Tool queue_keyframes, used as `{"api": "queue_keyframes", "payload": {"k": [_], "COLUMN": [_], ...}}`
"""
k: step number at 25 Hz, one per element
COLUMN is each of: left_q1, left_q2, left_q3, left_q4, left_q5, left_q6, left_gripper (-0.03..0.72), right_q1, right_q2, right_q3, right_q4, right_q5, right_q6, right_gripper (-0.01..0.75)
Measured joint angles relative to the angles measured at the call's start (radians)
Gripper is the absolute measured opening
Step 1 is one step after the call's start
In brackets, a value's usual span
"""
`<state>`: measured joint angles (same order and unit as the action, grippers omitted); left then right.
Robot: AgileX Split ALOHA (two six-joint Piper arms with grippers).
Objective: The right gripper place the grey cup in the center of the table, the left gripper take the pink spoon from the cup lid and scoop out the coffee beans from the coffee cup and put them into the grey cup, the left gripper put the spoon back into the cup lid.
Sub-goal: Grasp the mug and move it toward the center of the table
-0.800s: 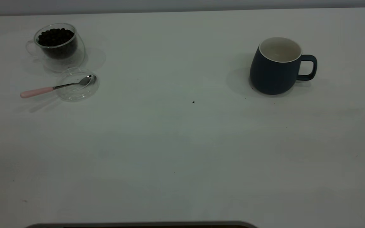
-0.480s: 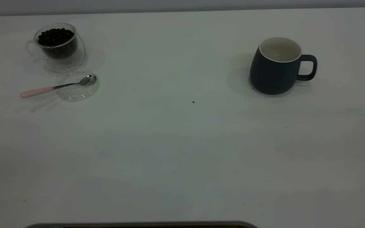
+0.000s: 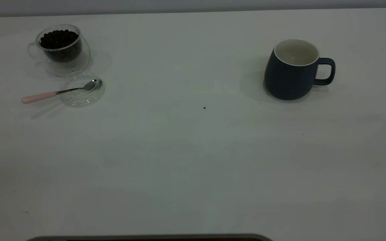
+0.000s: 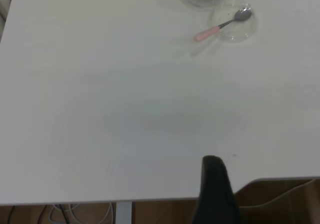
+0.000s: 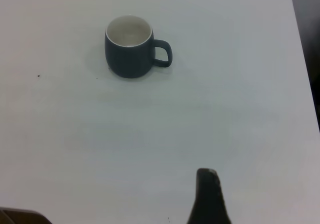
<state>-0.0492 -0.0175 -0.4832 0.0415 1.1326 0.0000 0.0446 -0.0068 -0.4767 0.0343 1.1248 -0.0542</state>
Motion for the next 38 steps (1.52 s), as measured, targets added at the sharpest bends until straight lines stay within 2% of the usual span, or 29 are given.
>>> {"api": "queue_keyframes", "payload": {"k": [18, 21, 28, 32, 38], "left_q1": [0.0, 0.0, 0.0, 0.0, 0.0], "left_q2": [0.0, 0.0, 0.0, 0.0, 0.0], "left_q3": [0.0, 0.0, 0.0, 0.0, 0.0], "left_q4": [0.0, 0.0, 0.0, 0.0, 0.0], "left_q5": [0.0, 0.001, 0.001, 0.001, 0.001], "left_q6": [0.0, 0.0, 0.0, 0.0, 0.0], "left_gripper": [0.593, 0.593, 0.593, 0.593, 0.593], "right_q1": [0.0, 0.0, 0.0, 0.0, 0.0], "right_q2": [0.002, 0.056, 0.487, 0.778, 1.093], "right_q3": [-0.003, -0.021, -0.163, -0.257, -0.334], "right_q4": [0.05, 0.059, 0.059, 0.065, 0.093], "right_q5": [-0.005, -0.043, -0.177, -0.214, -0.318], "right_q6": [-0.002, -0.021, -0.13, -0.214, -0.451], "right_gripper": [0.59, 0.592, 0.678, 0.739, 0.752]}}
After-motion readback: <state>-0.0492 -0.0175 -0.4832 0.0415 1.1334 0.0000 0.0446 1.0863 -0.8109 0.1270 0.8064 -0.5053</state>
